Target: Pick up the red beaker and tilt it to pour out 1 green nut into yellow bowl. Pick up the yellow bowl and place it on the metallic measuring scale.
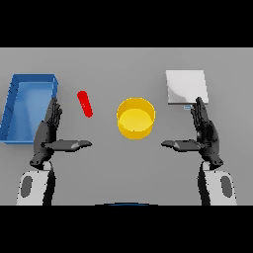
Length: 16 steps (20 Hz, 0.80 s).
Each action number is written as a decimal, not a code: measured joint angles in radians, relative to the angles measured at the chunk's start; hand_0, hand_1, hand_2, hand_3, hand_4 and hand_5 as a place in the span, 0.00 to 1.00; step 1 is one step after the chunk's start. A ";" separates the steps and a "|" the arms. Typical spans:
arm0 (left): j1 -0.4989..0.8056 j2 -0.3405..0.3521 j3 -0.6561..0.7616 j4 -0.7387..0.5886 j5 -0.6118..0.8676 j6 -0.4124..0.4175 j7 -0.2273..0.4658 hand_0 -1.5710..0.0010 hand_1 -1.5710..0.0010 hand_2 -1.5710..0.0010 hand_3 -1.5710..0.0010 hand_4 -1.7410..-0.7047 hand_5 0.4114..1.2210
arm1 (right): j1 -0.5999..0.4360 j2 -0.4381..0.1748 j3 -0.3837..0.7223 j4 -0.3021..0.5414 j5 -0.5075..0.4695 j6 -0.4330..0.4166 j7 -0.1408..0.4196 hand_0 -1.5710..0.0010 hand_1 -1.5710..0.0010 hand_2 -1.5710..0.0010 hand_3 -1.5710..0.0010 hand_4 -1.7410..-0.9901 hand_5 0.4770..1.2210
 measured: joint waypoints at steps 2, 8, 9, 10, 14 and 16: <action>0.003 0.002 0.001 -0.002 0.002 -0.001 -0.002 1.00 1.00 1.00 1.00 0.57 0.23 | 0.006 0.001 0.003 -0.004 0.001 0.000 -0.004 1.00 1.00 1.00 1.00 0.76 0.16; 0.071 0.055 -0.042 -0.086 -0.052 -0.023 -0.022 1.00 1.00 1.00 1.00 0.56 0.23 | 0.100 -0.045 0.090 -0.081 0.205 -0.064 -0.117 1.00 1.00 1.00 1.00 0.77 0.16; 0.087 0.065 -0.058 -0.112 -0.071 -0.025 -0.008 1.00 1.00 1.00 1.00 0.56 0.23 | 0.120 -0.050 0.113 -0.098 0.258 -0.082 -0.115 1.00 1.00 1.00 1.00 0.77 0.15; 0.088 0.070 -0.069 -0.132 -0.078 -0.028 0.021 1.00 1.00 1.00 1.00 0.56 0.23 | 0.118 -0.056 0.120 -0.105 0.285 -0.093 -0.092 1.00 1.00 1.00 1.00 0.77 0.15; 0.084 0.082 -0.081 -0.137 -0.100 -0.029 0.052 1.00 1.00 1.00 1.00 0.56 0.24 | 0.141 -0.056 0.132 -0.145 0.299 -0.095 -0.083 1.00 1.00 1.00 1.00 0.73 0.16; 0.087 0.082 -0.093 -0.129 -0.121 -0.026 0.049 1.00 1.00 1.00 1.00 0.56 0.24 | 0.142 -0.049 0.137 -0.154 0.280 -0.077 -0.069 1.00 1.00 1.00 1.00 0.71 0.18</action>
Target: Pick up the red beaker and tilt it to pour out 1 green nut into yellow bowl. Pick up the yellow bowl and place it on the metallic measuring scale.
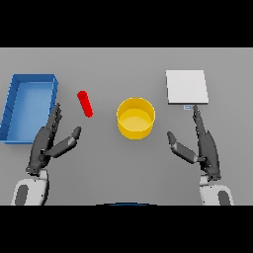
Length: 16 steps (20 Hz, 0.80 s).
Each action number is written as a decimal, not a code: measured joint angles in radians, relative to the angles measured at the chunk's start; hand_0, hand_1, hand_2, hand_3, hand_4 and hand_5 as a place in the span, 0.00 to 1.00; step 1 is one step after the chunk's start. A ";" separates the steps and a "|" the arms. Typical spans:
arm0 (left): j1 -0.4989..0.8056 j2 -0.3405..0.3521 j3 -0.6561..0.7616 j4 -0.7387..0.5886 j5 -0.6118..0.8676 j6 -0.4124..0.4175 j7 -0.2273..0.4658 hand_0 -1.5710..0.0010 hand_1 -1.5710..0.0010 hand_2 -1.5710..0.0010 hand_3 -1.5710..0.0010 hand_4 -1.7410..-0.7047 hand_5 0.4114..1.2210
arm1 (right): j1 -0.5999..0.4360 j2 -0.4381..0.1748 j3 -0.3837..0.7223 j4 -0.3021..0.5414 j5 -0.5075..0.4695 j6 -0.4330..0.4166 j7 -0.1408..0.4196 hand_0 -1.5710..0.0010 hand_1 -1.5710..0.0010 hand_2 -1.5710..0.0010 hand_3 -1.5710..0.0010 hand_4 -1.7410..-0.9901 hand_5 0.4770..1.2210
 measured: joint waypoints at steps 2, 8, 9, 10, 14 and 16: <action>-0.035 -0.011 -0.006 0.064 -0.021 0.005 -0.003 1.00 1.00 1.00 1.00 0.53 0.25 | -0.003 -0.006 -0.015 0.004 -0.027 0.011 -0.014 1.00 1.00 1.00 1.00 0.68 0.19; -0.188 -0.038 0.006 0.271 -0.071 0.043 -0.053 1.00 1.00 1.00 1.00 0.48 0.28 | -0.008 -0.011 -0.017 0.000 -0.043 0.028 -0.019 1.00 1.00 1.00 1.00 0.62 0.21; -0.211 -0.037 0.017 0.301 -0.067 0.044 -0.061 1.00 1.00 1.00 1.00 0.48 0.29 | 0.001 -0.017 -0.021 -0.004 -0.052 0.034 -0.033 1.00 1.00 1.00 1.00 0.61 0.21; -0.242 -0.032 0.027 0.332 -0.063 0.042 -0.065 1.00 1.00 1.00 1.00 0.47 0.31 | 0.005 -0.009 -0.015 0.000 -0.045 0.030 -0.030 1.00 1.00 1.00 1.00 0.61 0.21; -0.335 -0.026 0.054 0.437 -0.061 0.046 -0.089 1.00 1.00 1.00 1.00 0.45 0.33 | -0.013 -0.016 -0.015 0.014 -0.032 0.027 -0.023 1.00 1.00 1.00 1.00 0.63 0.21; -0.364 -0.034 0.060 0.485 -0.061 0.047 -0.102 1.00 1.00 1.00 1.00 0.44 0.34 | -0.020 -0.016 -0.024 0.011 -0.047 0.030 -0.022 1.00 1.00 1.00 1.00 0.63 0.22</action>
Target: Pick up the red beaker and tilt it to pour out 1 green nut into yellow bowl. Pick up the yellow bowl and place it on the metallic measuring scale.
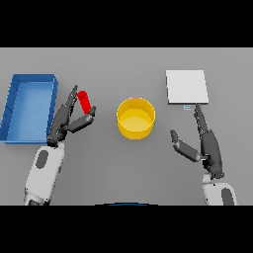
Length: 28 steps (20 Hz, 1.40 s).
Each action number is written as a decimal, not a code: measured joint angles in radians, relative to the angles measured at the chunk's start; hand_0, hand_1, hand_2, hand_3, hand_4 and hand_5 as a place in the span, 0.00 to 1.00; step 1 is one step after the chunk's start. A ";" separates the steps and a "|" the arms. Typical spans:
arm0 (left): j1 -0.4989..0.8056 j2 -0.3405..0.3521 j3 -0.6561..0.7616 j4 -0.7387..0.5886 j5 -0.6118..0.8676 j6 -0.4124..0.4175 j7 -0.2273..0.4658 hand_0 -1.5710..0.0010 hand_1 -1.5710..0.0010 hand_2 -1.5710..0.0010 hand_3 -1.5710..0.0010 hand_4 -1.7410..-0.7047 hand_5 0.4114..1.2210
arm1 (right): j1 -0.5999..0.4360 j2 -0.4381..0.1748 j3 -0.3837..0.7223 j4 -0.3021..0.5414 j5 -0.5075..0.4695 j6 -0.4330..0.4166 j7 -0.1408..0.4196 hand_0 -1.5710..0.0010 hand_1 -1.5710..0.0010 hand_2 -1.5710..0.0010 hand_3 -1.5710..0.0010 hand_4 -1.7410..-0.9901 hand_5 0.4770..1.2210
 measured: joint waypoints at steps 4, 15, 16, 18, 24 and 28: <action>-0.076 -0.006 0.013 0.097 -0.015 0.019 -0.016 1.00 1.00 1.00 1.00 0.43 0.34 | 0.009 -0.002 0.000 0.007 0.004 0.000 -0.007 1.00 1.00 1.00 1.00 0.63 0.23; -0.207 -0.019 0.066 0.279 0.011 0.015 -0.089 1.00 1.00 1.00 1.00 0.38 0.36 | 0.011 -0.002 -0.005 -0.015 -0.004 -0.002 0.008 1.00 1.00 1.00 1.00 0.64 0.22; -0.219 -0.018 0.079 0.292 0.021 0.017 -0.093 1.00 0.98 0.96 0.98 0.35 0.39 | 0.013 -0.001 -0.001 -0.011 0.001 -0.002 0.007 1.00 1.00 1.00 1.00 0.64 0.22; -0.228 -0.036 0.098 0.314 0.038 0.033 -0.123 0.82 0.79 0.77 0.81 0.28 0.46 | 0.018 0.003 0.002 -0.015 0.004 -0.005 0.004 1.00 1.00 1.00 1.00 0.64 0.22; -0.269 -0.039 0.089 0.358 0.009 0.079 -0.095 0.24 0.23 0.22 0.30 0.16 0.86 | 0.021 0.000 -0.004 -0.018 0.004 -0.010 0.007 1.00 1.00 1.00 1.00 0.65 0.22; -0.264 -0.046 0.081 0.356 -0.003 0.072 -0.105 0.10 0.09 0.09 0.12 0.18 0.92 | 0.035 0.004 0.004 -0.027 0.012 -0.011 0.003 1.00 1.00 1.00 1.00 0.64 0.22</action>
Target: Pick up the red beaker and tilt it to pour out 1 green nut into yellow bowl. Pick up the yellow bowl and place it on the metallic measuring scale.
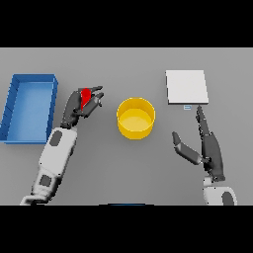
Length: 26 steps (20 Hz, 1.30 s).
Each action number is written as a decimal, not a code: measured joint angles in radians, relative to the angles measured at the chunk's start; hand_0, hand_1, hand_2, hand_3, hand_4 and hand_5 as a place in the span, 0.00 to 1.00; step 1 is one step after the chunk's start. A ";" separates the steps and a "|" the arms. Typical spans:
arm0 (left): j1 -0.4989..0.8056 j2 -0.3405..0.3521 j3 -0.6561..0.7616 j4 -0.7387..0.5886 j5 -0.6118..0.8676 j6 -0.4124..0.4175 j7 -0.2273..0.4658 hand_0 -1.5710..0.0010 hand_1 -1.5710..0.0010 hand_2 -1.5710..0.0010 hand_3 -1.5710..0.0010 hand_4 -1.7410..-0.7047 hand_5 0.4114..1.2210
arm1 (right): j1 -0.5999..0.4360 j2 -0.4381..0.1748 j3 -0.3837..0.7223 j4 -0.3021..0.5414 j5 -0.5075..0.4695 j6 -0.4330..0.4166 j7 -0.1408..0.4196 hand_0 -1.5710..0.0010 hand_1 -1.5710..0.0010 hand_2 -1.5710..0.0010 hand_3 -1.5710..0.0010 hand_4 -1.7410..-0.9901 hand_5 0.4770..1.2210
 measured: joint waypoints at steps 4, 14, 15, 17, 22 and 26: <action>-0.008 -0.013 0.017 -0.027 0.050 0.032 -0.034 0.04 0.04 0.04 0.05 0.07 0.88 | 0.008 0.000 -0.004 -0.004 -0.014 0.006 -0.014 1.00 1.00 1.00 1.00 0.64 0.23; -0.034 0.094 -0.173 -0.239 -0.071 0.010 0.168 0.00 0.00 0.00 0.01 0.01 0.88 | -0.009 -0.009 0.000 0.020 0.019 -0.005 -0.019 1.00 1.00 1.00 1.00 0.65 0.26; -0.043 0.109 -0.198 -0.244 -0.092 0.000 0.190 0.00 0.00 0.00 0.01 0.01 0.88 | -0.008 -0.016 -0.005 0.010 0.019 -0.007 -0.018 1.00 1.00 1.00 1.00 0.65 0.26; -0.047 0.129 -0.237 -0.255 -0.121 -0.012 0.219 0.00 0.00 0.00 0.01 0.01 0.87 | -0.002 -0.023 -0.006 -0.002 0.018 -0.001 -0.010 1.00 1.00 1.00 1.00 0.65 0.27; -0.066 0.167 -0.337 -0.279 -0.213 -0.015 0.320 0.00 0.00 0.00 0.00 0.00 0.88 | 0.000 -0.012 0.006 -0.003 0.024 0.000 0.004 1.00 1.00 1.00 1.00 0.65 0.28; -0.137 0.232 -0.476 -0.266 -0.381 -0.044 0.410 0.00 0.00 0.00 0.00 0.00 0.88 | -0.013 -0.002 0.005 0.007 0.006 0.009 0.022 1.00 1.00 1.00 1.00 0.65 0.29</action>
